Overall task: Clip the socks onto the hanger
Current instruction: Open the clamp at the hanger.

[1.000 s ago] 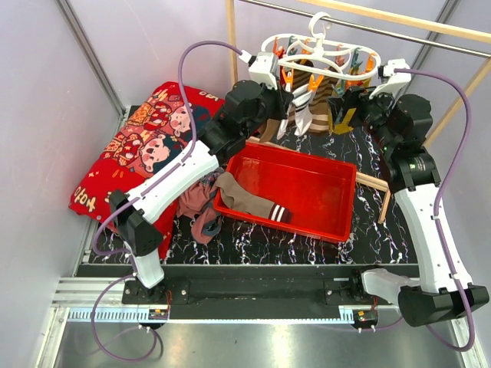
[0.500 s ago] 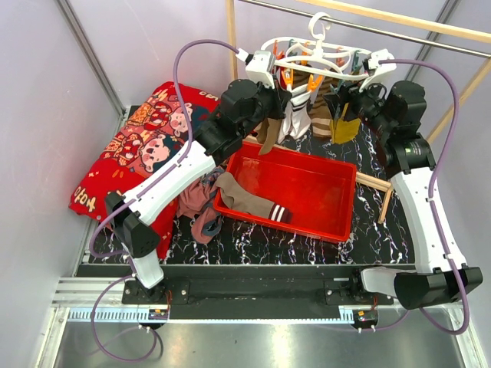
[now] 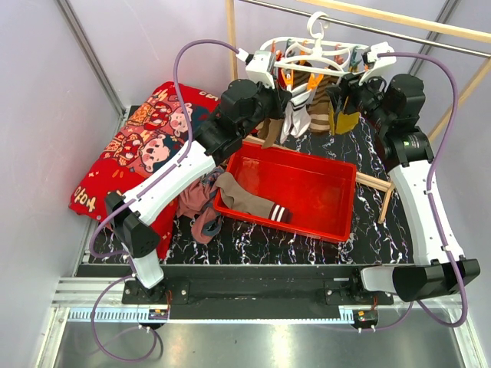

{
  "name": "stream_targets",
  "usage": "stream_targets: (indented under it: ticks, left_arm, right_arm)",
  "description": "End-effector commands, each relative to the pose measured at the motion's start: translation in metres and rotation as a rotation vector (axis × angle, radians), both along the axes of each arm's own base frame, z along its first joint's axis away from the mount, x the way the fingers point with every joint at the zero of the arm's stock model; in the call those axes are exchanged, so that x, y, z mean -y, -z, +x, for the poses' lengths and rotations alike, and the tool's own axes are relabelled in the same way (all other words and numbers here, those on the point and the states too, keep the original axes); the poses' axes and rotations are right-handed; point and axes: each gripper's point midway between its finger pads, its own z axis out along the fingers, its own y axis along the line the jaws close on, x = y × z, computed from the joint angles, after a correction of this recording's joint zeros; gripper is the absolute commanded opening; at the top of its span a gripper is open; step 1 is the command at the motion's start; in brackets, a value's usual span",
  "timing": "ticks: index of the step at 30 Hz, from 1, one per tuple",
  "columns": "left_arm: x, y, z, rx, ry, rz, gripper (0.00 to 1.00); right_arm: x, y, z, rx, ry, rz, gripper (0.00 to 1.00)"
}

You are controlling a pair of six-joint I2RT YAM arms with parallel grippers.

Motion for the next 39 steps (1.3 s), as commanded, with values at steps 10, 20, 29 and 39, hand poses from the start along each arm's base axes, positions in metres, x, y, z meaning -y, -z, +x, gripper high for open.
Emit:
stream_targets:
  ticks: [10,20,29,39]
  left_arm:
    - [-0.008,-0.026,-0.008,0.063,0.016,-0.025,0.00]
    - [-0.012,-0.021,-0.017,0.143,0.049,0.005,0.21]
    - [-0.030,0.010,-0.052,0.270,0.163,0.201,0.68]
    - [-0.031,0.160,-0.120,0.011,0.409,0.572,0.75]
  right_arm:
    - [0.011,-0.036,0.000,0.091,0.064,0.055,0.32]
    - [0.006,-0.018,-0.005,-0.014,0.070,0.221,0.14]
    - [0.003,-0.011,-0.008,-0.036,0.055,0.233,0.14]
    - [-0.001,-0.003,-0.008,-0.053,0.040,0.240,0.14]
